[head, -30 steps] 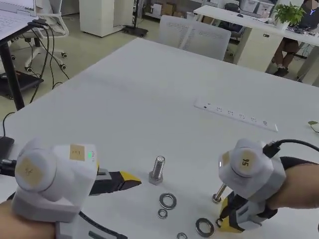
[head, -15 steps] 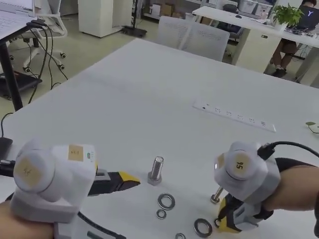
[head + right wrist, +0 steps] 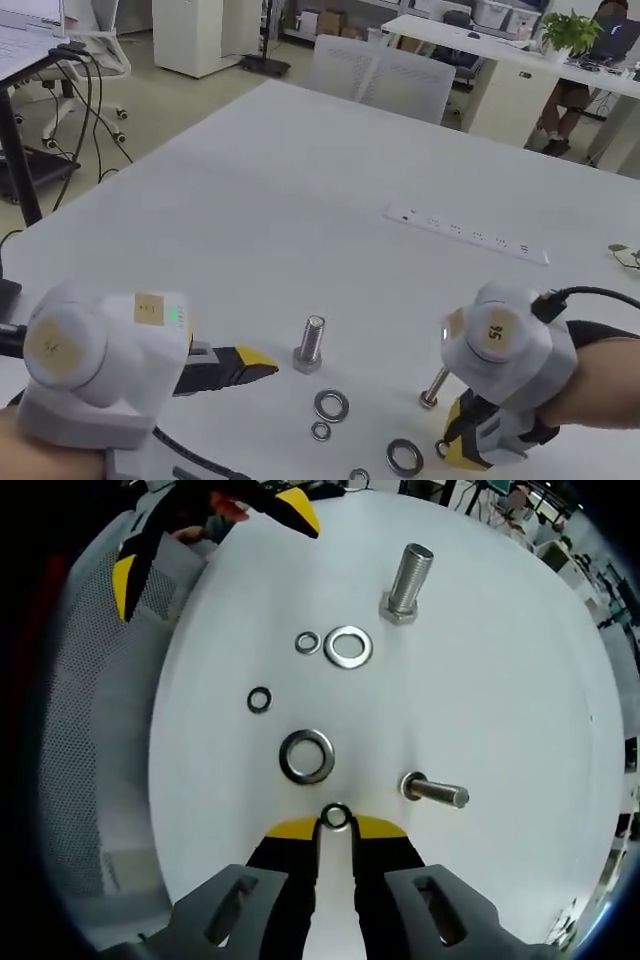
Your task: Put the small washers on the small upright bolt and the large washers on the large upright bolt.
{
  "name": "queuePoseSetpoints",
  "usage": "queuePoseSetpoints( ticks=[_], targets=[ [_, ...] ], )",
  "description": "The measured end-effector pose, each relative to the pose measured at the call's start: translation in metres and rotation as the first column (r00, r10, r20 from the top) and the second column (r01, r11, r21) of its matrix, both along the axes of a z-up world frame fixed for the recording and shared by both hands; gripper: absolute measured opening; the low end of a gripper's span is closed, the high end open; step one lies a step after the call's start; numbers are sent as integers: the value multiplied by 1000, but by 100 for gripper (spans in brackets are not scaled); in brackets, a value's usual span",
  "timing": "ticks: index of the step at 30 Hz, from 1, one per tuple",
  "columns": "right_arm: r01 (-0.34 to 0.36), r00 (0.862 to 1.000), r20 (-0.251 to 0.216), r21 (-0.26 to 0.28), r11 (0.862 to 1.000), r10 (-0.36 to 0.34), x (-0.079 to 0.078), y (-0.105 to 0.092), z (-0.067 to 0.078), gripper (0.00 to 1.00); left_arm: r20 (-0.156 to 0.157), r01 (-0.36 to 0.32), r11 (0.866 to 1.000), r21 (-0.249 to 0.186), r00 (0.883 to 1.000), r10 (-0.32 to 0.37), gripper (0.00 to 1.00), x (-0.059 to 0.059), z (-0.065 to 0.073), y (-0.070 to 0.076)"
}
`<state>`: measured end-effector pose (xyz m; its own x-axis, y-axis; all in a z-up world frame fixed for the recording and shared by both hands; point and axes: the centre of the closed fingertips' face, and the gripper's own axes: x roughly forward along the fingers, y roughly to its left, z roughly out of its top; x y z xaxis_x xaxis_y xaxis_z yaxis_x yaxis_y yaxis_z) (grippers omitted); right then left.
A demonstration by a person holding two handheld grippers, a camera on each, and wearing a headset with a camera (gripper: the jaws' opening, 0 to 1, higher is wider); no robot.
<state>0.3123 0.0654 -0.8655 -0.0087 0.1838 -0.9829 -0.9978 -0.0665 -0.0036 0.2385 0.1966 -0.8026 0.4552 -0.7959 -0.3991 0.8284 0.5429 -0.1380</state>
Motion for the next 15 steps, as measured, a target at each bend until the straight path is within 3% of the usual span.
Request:
queuePoseSetpoints(
  ticks=[15],
  targets=[
    [8,998,65,42,999,-11,11,-2,44,14,6,1,1000,-2,1000,-1,83,1,2,0]
  ],
)
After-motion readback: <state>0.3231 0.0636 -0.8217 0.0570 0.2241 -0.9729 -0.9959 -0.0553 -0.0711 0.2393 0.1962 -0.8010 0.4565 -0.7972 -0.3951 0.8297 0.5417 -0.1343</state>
